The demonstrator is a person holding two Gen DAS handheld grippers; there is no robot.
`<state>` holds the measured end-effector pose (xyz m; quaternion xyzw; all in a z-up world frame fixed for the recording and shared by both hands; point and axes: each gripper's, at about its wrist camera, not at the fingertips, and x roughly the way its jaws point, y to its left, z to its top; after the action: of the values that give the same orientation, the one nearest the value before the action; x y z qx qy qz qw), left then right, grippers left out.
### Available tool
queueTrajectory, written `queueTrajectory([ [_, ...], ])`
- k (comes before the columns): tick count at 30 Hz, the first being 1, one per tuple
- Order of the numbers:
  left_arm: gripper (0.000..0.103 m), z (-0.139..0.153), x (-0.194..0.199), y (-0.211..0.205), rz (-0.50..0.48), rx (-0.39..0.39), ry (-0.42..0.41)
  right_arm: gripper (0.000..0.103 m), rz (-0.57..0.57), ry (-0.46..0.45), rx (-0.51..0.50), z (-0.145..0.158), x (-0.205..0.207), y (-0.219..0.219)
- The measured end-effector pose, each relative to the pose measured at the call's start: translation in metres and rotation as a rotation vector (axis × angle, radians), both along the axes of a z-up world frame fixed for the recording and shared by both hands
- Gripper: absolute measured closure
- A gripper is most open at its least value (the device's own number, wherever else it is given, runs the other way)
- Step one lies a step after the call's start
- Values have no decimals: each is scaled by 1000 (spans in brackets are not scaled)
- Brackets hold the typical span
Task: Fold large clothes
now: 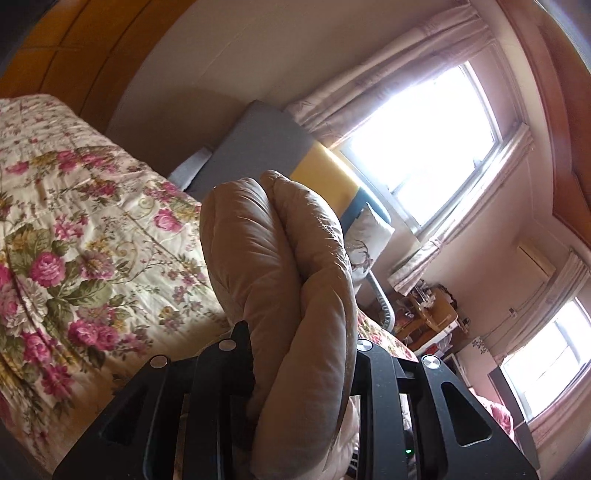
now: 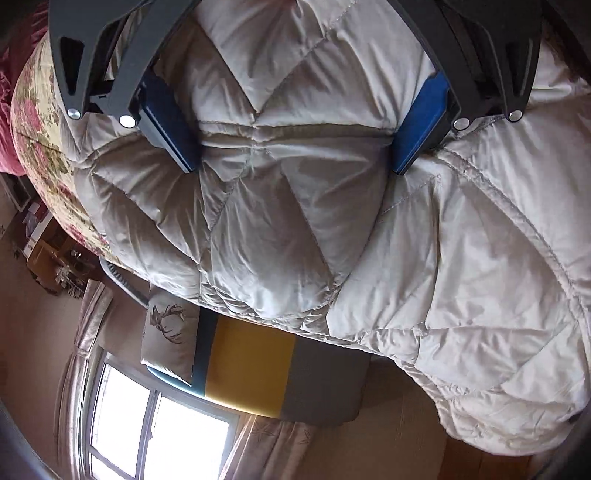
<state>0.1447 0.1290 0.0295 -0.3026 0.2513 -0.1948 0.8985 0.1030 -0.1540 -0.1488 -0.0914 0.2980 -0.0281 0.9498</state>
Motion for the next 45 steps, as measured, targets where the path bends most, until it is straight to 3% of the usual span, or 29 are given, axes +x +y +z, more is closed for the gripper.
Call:
queueTrajectory([
  [8, 78, 33, -10, -40, -10, 112, -47, 2, 19, 65, 47, 21, 3, -9],
  [10, 78, 40, -13, -52, -10, 149, -57, 2, -2, 24, 79, 38, -5, -20],
  [14, 78, 49, -17, -74, -3, 223, -88, 2, -74, -30, 87, 67, -14, -55],
  [18, 78, 55, -20, -99, -10, 282, -115, 2, -245, -39, 89, 76, -15, -103],
  [21, 78, 59, -22, -114, -20, 320, -135, 2, -361, -5, 208, 69, -17, -148],
  [23, 78, 60, -24, -123, -28, 334, -151, 2, -357, 59, 340, 54, -8, -169],
  [25, 78, 60, -25, -133, -37, 354, -166, 2, -316, 139, 409, 35, 4, -173],
  [33, 77, 54, -28, -190, -88, 520, -203, 2, -237, 138, 341, 22, 22, -144],
  [39, 75, 33, -26, -250, -157, 660, -241, 2, -240, 141, 410, 17, 23, -155],
  [45, 75, 5, -20, -297, -235, 716, -253, 2, -242, 131, 421, 15, 20, -154],
])
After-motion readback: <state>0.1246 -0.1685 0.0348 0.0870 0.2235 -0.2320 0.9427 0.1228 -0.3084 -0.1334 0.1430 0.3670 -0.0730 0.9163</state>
